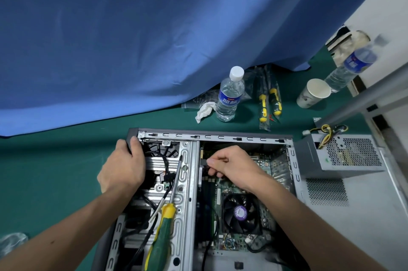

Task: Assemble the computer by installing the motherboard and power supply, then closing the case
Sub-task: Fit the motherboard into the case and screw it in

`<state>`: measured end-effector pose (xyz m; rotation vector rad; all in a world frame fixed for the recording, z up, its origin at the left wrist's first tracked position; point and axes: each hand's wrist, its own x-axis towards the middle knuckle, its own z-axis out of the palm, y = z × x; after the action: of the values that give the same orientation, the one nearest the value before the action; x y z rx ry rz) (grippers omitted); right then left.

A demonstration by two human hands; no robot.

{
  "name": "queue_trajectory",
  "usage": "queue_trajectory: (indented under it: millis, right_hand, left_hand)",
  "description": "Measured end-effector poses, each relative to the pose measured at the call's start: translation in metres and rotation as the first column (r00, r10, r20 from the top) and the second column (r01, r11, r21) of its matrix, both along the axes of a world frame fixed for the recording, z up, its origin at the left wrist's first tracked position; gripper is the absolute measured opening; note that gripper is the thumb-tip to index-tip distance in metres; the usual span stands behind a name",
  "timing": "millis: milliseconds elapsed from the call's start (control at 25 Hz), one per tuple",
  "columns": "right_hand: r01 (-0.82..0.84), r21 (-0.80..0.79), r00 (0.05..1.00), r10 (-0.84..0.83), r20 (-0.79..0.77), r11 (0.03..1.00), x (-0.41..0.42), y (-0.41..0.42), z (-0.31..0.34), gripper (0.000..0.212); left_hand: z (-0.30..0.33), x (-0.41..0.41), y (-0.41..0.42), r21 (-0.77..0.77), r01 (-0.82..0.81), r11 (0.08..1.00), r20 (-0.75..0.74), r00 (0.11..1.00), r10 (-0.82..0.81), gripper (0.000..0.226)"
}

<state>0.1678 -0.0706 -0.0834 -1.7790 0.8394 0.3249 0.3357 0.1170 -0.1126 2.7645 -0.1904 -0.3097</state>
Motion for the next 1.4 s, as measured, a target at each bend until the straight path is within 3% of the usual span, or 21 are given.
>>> queue_trajectory:
  millis: [80,200,280,400,440,560,640,720,800,1000,1240,1400]
  right_hand:
    - [0.024,-0.122,0.999,-0.019,0.041,0.992,-0.014,0.0,0.006,0.021]
    - [0.014,-0.444,1.0,-0.008,0.015,0.896,-0.05,0.003,0.011,0.035]
    - [-0.019,-0.605,1.0,0.003,-0.028,0.796,-0.084,0.005,0.016,0.038]
    - [-0.024,-0.821,1.0,-0.002,-0.031,0.57,-0.131,0.01,0.017,0.045]
    - [-0.07,-0.83,0.996,-0.014,-0.094,0.553,-0.143,0.013,0.016,0.055]
    - [-0.237,-0.716,0.952,0.012,-0.305,0.656,-0.161,0.021,0.009,0.073]
    - [-0.307,-0.702,0.933,0.059,-0.354,0.642,-0.162,0.024,0.006,0.071]
    - [-0.311,-0.71,0.938,0.087,-0.334,0.632,-0.161,0.025,0.011,0.072]
    - [-0.283,-0.704,0.949,0.083,-0.304,0.652,-0.166,0.026,0.02,0.073]
    - [-0.199,-0.665,0.97,0.046,-0.24,0.72,-0.183,0.046,0.04,0.072]
    - [-0.051,-0.612,0.986,-0.056,-0.155,0.789,-0.206,0.057,0.057,0.07]
    - [0.037,-0.605,0.989,-0.118,-0.094,0.796,-0.215,0.063,0.068,0.071]
  left_hand:
    - [0.001,-0.001,-0.002,-0.009,0.002,1.0,0.003,1.0,-0.002,0.051]
    - [0.0,0.002,-0.001,0.005,-0.011,1.0,0.004,1.0,0.011,0.051]
    - [-0.001,0.003,-0.001,-0.016,-0.022,1.0,-0.014,1.0,0.022,0.052]
    - [0.0,0.003,-0.003,-0.037,-0.034,0.999,-0.067,0.997,0.031,0.052]
    - [0.003,0.002,-0.004,-0.071,-0.039,0.997,-0.107,0.994,0.031,0.053]
    - [0.024,-0.001,0.0,-0.355,-0.085,0.931,-0.239,0.971,-0.002,0.048]
    - [0.043,-0.009,0.01,-0.441,0.016,0.897,-0.151,0.984,-0.092,0.049]
    - [0.06,-0.027,0.026,-0.362,0.197,0.911,0.006,0.978,-0.209,0.047]
    - [0.071,-0.058,0.044,-0.194,0.364,0.911,0.042,0.931,-0.363,0.044]
    - [0.076,-0.099,0.062,0.09,0.476,0.875,-0.235,0.864,-0.446,0.034]
    - [0.085,-0.096,0.059,0.02,0.454,0.891,-0.298,0.854,-0.428,0.017]
    - [0.118,-0.092,0.062,0.096,0.452,0.887,-0.153,0.887,-0.436,0.014]
